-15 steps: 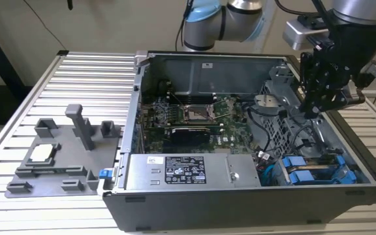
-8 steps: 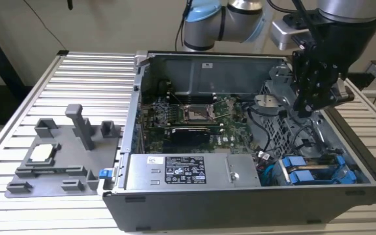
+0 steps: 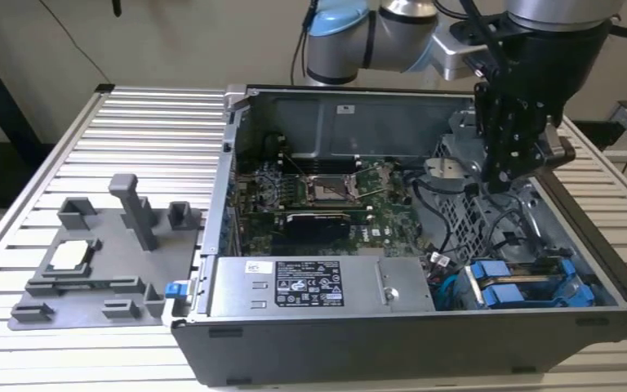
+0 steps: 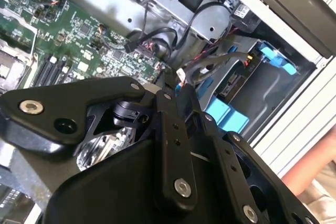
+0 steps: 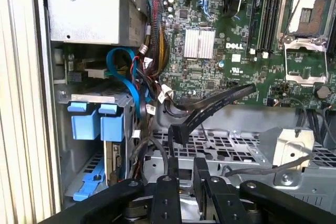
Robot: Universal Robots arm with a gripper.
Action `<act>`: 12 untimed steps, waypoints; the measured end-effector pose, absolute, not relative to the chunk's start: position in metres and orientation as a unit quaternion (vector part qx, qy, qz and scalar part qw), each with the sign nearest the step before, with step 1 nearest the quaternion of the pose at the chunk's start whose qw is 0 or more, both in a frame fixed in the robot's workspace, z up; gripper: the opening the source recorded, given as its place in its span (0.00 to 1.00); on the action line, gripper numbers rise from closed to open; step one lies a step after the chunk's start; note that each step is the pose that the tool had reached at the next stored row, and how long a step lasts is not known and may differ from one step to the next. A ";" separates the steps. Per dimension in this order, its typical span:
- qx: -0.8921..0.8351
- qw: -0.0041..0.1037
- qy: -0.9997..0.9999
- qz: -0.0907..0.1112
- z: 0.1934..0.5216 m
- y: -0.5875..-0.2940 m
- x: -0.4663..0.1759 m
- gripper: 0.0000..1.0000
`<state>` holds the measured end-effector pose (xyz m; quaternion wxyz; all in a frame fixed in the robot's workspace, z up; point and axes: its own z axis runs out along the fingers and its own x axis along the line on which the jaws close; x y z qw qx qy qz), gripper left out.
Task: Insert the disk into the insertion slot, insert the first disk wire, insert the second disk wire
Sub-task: 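Insert the first disk wire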
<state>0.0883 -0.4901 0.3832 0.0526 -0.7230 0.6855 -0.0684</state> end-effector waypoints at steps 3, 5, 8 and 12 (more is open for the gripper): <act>-0.724 0.041 0.684 -0.080 0.383 -0.485 0.086 0.26; -0.724 0.032 0.683 -0.088 0.383 -0.482 0.085 0.26; -0.725 0.023 0.682 -0.096 0.383 -0.476 0.083 0.26; -0.725 0.012 0.680 -0.107 0.383 -0.472 0.079 0.26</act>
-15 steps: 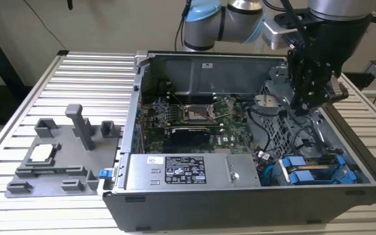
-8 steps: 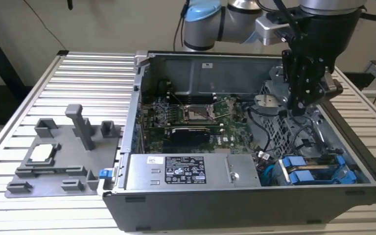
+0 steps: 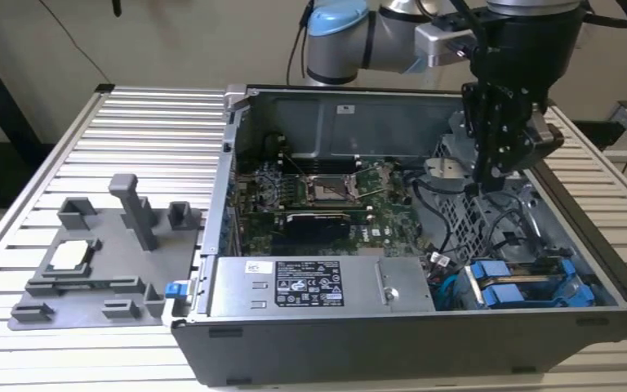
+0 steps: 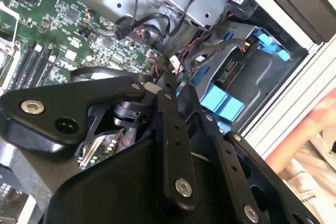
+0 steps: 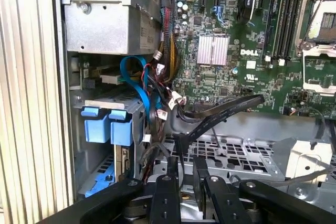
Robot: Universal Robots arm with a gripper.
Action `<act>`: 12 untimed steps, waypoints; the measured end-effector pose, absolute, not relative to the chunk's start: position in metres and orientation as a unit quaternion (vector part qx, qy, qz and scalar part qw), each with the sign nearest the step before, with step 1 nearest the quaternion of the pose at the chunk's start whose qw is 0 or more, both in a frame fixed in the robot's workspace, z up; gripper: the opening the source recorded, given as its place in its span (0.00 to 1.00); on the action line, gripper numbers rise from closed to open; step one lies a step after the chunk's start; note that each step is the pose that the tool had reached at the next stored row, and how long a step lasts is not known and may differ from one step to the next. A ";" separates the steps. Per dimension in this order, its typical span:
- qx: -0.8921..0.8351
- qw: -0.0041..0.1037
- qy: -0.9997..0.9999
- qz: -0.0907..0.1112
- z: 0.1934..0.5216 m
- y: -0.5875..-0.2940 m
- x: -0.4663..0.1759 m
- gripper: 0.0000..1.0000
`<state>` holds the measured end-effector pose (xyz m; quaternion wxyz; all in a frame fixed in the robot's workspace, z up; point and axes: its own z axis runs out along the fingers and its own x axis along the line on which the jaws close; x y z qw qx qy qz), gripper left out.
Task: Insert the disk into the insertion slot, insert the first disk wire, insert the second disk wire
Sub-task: 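Insert the first disk wire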
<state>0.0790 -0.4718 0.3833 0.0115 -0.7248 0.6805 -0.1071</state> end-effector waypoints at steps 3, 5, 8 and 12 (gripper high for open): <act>-0.725 0.004 0.679 -0.114 0.384 -0.471 0.076 0.26; -0.725 -0.001 0.679 -0.119 0.384 -0.469 0.073 0.26; -0.725 -0.009 0.677 -0.127 0.384 -0.465 0.068 0.26; -0.724 -0.025 0.674 -0.141 0.384 -0.459 0.062 0.26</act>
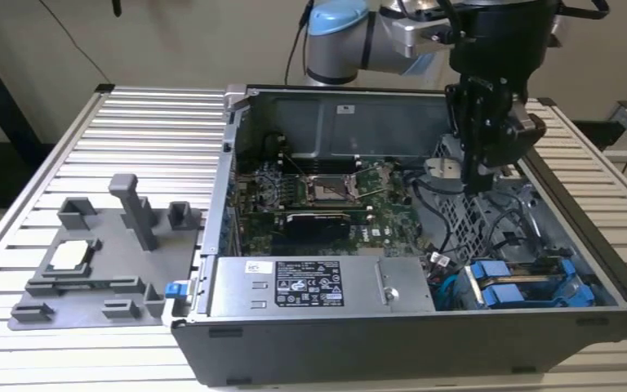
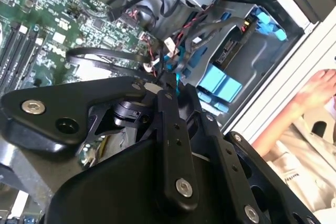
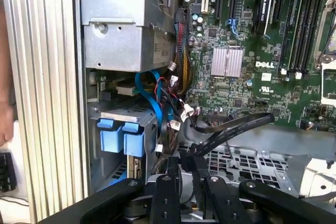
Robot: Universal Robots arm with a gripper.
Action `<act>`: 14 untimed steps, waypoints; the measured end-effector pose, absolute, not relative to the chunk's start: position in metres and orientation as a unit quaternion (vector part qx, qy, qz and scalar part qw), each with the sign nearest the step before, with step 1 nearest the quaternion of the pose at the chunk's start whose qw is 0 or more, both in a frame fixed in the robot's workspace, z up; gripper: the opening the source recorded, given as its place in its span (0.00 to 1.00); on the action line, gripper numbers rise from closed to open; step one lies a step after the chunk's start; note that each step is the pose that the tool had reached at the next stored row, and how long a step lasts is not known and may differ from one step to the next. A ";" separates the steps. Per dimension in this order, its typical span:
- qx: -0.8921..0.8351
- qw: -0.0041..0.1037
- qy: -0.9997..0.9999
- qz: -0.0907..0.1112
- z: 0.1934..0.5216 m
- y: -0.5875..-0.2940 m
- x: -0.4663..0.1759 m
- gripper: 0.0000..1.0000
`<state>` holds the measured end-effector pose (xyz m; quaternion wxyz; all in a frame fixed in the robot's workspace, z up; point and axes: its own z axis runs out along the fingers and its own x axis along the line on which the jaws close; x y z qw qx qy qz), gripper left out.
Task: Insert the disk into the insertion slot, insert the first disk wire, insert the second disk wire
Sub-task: 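Insert the first disk wire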
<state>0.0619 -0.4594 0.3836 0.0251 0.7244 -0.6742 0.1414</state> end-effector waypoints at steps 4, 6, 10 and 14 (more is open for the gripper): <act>0.724 0.040 -0.671 0.155 0.384 -0.452 0.057 0.26; 0.725 0.042 -0.669 0.158 0.383 -0.448 0.055 0.26; 0.732 0.045 -0.661 0.162 0.382 -0.445 0.054 0.26; 0.742 0.049 -0.646 0.169 0.381 -0.445 0.054 0.26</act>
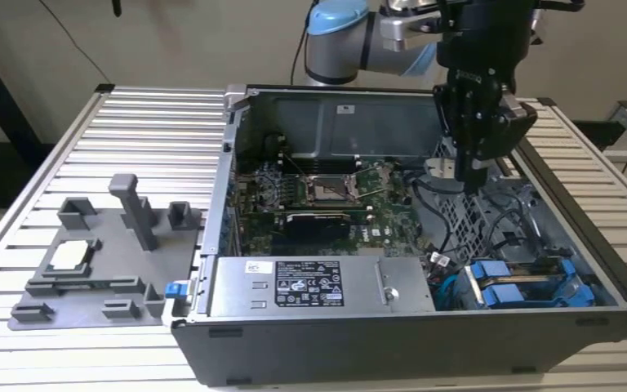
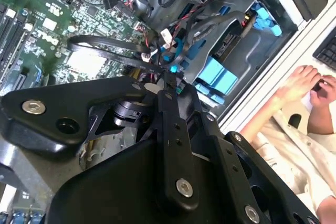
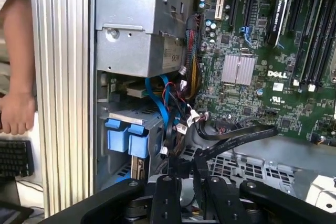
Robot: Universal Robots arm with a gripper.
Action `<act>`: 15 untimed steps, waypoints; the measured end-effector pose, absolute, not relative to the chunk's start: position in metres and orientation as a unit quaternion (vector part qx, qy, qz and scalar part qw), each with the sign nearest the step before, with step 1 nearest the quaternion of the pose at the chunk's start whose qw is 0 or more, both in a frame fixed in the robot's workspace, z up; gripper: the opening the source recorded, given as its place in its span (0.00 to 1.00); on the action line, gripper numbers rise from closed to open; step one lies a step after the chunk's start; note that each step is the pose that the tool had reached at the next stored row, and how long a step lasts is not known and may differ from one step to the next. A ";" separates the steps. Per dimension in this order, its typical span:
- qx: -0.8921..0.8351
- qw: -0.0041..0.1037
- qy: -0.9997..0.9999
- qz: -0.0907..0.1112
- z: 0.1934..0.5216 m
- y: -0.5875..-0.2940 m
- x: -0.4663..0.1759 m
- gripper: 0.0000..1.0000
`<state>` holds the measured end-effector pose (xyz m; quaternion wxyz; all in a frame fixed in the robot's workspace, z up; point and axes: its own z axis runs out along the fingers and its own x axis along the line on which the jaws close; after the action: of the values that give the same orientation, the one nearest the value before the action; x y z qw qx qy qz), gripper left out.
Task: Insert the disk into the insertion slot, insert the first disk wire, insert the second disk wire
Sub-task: 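Insert the first disk wire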
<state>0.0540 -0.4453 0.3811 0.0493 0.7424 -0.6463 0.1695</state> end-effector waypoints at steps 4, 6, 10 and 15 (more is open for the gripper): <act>0.744 0.054 -0.643 0.174 0.379 -0.445 0.054 0.26; 0.744 0.054 -0.643 0.174 0.378 -0.445 0.054 0.26; 0.744 0.054 -0.643 0.174 0.377 -0.445 0.054 0.26; 0.744 0.054 -0.643 0.174 0.374 -0.445 0.054 0.26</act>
<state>0.0537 -0.4454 0.3745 0.0539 0.7439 -0.6429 0.1745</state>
